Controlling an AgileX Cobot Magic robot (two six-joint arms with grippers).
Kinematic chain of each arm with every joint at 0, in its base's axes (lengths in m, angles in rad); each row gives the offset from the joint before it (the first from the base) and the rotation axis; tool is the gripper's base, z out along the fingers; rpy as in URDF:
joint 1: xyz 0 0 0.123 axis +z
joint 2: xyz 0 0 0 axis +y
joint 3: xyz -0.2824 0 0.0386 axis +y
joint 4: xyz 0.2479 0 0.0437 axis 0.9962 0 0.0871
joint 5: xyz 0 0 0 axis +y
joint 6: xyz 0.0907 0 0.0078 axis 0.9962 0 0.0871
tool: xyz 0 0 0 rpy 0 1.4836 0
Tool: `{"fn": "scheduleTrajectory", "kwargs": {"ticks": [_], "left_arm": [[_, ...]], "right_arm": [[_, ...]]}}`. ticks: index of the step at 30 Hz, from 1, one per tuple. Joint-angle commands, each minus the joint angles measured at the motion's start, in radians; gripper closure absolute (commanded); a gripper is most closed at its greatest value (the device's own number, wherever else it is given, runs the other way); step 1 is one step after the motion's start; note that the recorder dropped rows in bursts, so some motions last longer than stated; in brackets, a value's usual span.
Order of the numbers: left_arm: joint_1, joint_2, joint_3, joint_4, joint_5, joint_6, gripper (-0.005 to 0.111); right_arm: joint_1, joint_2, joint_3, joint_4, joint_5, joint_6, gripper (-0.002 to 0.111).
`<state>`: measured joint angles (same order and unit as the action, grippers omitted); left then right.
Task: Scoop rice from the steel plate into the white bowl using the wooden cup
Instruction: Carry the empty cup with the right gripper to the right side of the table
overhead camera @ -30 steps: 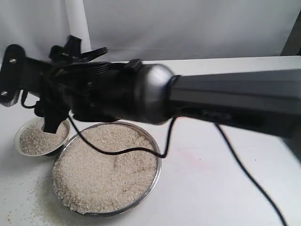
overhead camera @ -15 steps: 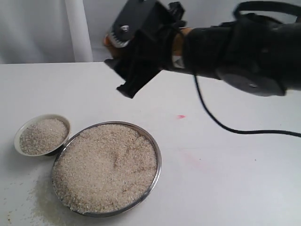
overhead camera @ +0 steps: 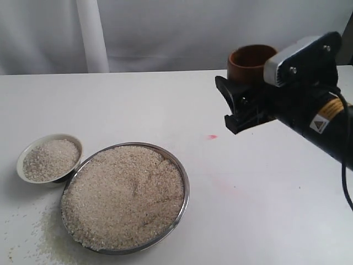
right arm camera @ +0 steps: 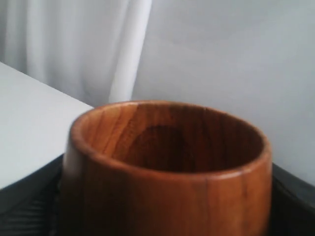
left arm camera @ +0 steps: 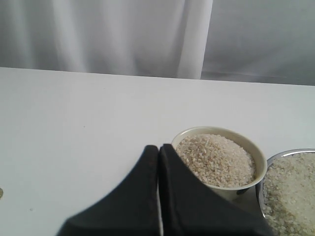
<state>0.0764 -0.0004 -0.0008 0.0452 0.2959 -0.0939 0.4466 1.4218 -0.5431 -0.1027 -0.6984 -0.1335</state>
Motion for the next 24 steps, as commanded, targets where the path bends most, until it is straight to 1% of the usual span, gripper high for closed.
{"fn": "scheduleTrajectory", "kwargs": {"ticks": [1,5,8,13,20,24], "left_arm": [[-0.006,0.000,0.001,-0.001,-0.011,-0.002,0.107],[-0.006,0.000,0.001,-0.001,-0.011,-0.002,0.107],[-0.006,0.000,0.001,-0.001,-0.011,-0.002,0.107],[-0.006,0.000,0.001,-0.001,-0.011,-0.002,0.107],[-0.006,0.000,0.001,-0.001,-0.011,-0.002,0.107],[-0.006,0.000,0.001,-0.001,-0.011,-0.002,0.107]], "right_arm": [[-0.008,-0.001,0.075,0.150,-0.084,-0.039,0.108],[-0.008,0.031,0.138,0.248,-0.198,-0.040,0.108],[-0.008,0.073,0.151,0.296,-0.234,-0.042,0.108],[-0.008,0.180,0.151,0.300,-0.282,-0.042,0.108],[-0.008,0.354,0.151,0.304,-0.408,-0.042,0.108],[-0.008,0.424,0.151,0.327,-0.442,-0.042,0.108]]}}
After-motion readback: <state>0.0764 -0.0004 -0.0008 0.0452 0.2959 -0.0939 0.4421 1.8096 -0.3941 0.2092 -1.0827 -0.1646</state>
